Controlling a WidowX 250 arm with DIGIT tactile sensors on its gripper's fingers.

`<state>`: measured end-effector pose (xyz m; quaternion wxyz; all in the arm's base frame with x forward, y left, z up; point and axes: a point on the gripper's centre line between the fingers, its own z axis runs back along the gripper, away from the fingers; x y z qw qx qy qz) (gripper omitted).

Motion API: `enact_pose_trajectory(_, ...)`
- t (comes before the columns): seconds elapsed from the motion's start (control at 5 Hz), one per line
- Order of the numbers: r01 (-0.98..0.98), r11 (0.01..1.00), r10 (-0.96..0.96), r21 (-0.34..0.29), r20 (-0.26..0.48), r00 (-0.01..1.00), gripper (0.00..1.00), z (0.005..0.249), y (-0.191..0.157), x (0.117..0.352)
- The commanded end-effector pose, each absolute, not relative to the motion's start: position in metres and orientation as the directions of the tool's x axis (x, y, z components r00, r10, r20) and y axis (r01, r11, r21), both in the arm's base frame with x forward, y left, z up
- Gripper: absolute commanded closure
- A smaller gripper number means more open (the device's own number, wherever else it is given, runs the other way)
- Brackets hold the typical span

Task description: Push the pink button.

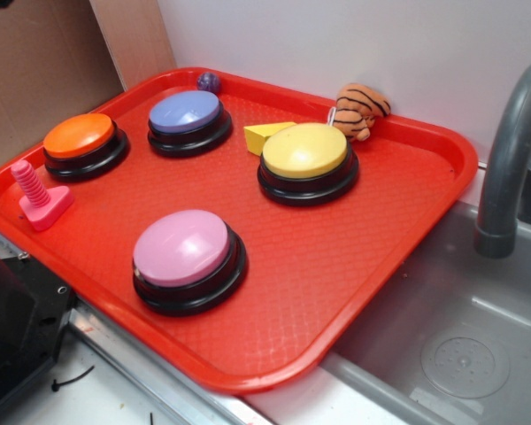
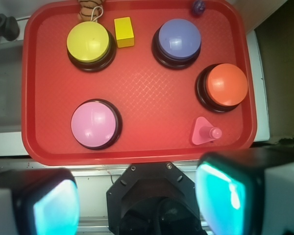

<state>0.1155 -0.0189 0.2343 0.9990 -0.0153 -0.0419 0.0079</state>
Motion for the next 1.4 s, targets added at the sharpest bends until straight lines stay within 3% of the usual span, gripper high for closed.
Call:
enact_pose_trajectory(0.0,-0.014,0.999,0.017,-0.031,0.083,0.996,0.0,0.234,-0.019,0.116)
enact_pose_trajectory(0.2,0.233,0.972,-0.233,0.011,0.086,0.969,0.0,0.19,-0.069,0.148)
enact_pose_trajectory(0.4,0.466,0.885,-0.464,0.021,0.132,0.876,0.0,0.155,-0.098,0.152)
enact_pose_trajectory(0.6,0.597,0.802,-0.595,0.024,0.134,0.793,0.0,0.129,-0.106,0.152)
enact_pose_trajectory(0.8,0.633,0.772,-0.635,0.051,0.083,0.768,0.0,0.098,-0.102,0.151)
enact_pose_trajectory(1.2,0.611,0.792,-0.611,0.018,0.003,0.792,0.0,0.045,-0.092,0.155)
